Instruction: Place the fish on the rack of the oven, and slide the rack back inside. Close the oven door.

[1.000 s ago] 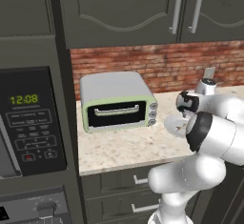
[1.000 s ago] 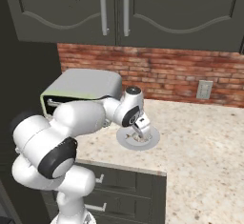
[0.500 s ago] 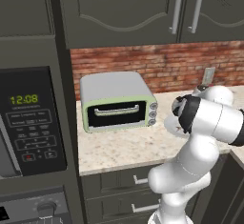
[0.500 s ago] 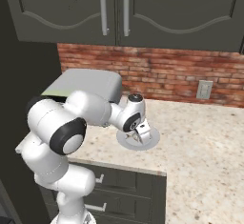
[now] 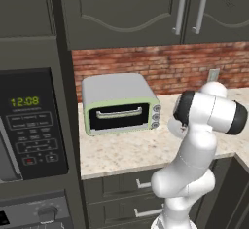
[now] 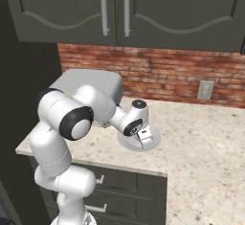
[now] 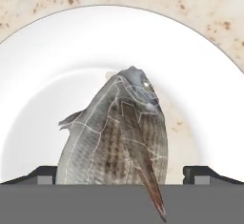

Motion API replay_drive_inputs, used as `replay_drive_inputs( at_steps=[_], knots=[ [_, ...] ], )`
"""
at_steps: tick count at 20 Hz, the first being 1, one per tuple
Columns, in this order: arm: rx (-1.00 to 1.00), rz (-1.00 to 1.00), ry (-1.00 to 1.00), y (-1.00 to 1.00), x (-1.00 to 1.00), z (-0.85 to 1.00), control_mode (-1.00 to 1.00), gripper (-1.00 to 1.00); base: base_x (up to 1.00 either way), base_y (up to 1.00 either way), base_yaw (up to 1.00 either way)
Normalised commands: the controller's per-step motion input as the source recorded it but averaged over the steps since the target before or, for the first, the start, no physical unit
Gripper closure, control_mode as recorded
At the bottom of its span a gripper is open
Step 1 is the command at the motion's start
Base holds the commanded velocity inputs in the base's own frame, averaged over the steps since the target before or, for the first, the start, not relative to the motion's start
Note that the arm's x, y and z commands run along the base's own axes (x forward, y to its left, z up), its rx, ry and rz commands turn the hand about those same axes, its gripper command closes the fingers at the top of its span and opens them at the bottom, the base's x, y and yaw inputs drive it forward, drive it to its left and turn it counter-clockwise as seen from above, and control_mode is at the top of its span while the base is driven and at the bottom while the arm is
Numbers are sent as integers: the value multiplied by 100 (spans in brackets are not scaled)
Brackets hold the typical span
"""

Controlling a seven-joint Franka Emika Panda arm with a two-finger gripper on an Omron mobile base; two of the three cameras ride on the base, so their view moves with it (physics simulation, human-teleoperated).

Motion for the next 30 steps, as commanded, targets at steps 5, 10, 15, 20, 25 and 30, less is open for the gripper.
replay_drive_inputs(
  at_steps=[5,10,15,20,25,30],
  knots=[
    [3,-6,0,0,0,-35,-100,100,0,0,0],
    [3,-2,-15,1,-16,0,-100,100,0,0,0],
    [0,-1,-27,14,-47,63,-100,100,0,0,0],
    [0,0,-32,21,-69,95,-100,100,0,0,0],
    [-1,10,-22,33,-50,100,-100,100,0,0,0],
    [-6,15,-14,40,-27,98,-100,100,0,0,0]
  ],
)
